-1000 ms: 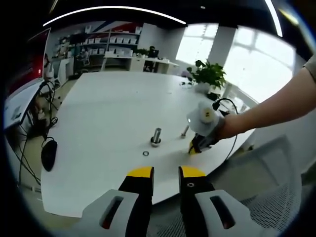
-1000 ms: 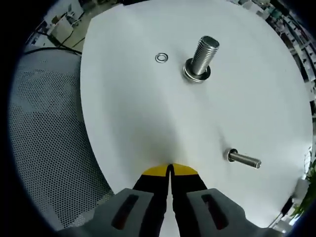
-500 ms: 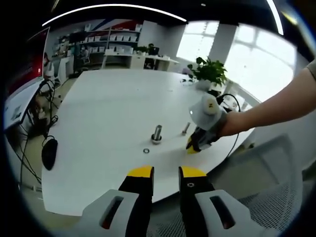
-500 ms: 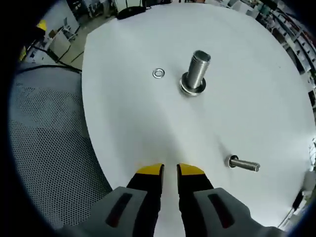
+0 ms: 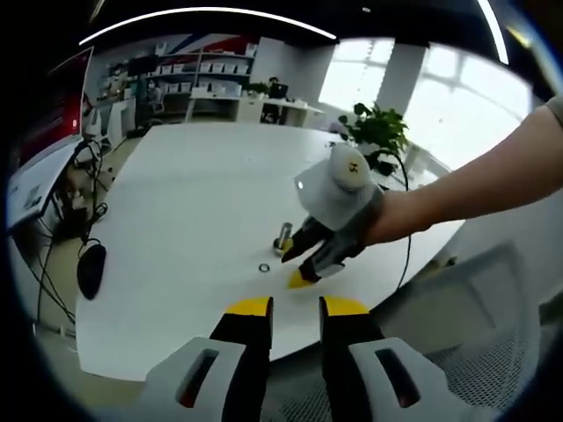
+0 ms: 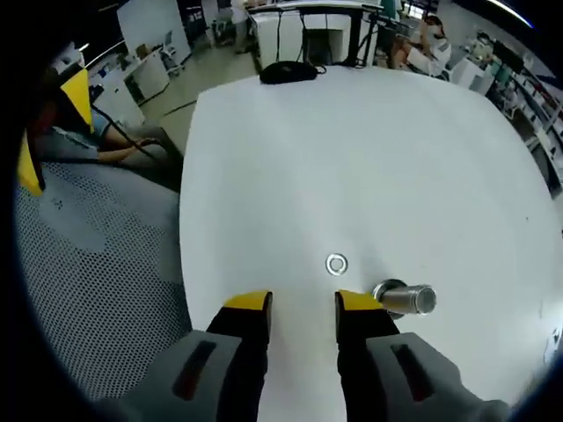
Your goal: Place the washer onto the threaded stud by aligning its center hole with the stud, sliding it down to the base, and recovering from edge contact or off-axis alignment until the washer reaches the visible bottom stop.
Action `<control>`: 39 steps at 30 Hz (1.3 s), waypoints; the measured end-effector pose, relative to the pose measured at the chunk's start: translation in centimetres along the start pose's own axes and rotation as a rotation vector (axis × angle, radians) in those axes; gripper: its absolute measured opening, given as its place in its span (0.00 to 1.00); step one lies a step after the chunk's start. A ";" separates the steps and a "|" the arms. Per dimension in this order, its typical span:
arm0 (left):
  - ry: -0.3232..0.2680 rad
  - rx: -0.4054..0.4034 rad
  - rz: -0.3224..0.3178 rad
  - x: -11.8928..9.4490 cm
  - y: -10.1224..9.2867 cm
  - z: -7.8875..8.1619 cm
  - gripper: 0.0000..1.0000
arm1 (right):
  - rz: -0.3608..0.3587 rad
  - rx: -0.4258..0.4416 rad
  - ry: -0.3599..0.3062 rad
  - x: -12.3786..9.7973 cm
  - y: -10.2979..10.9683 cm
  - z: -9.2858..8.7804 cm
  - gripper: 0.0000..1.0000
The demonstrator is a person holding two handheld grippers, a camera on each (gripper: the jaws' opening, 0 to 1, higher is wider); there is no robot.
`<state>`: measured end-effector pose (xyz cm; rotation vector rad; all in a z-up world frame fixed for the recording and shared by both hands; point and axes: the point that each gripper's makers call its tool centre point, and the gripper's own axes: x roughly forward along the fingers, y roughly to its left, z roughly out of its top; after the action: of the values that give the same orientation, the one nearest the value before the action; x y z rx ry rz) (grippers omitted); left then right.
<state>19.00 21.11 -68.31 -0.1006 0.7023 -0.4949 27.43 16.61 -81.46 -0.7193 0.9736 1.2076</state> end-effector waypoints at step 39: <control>0.006 0.001 -0.005 0.1 0.1 -0.1 0.19 | 0.033 -0.045 0.053 2.6 -0.9 -0.3 0.22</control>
<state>19.06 21.12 -68.43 -0.0996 0.7072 -0.5002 28.44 17.24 -83.97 -0.7762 1.0082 1.2483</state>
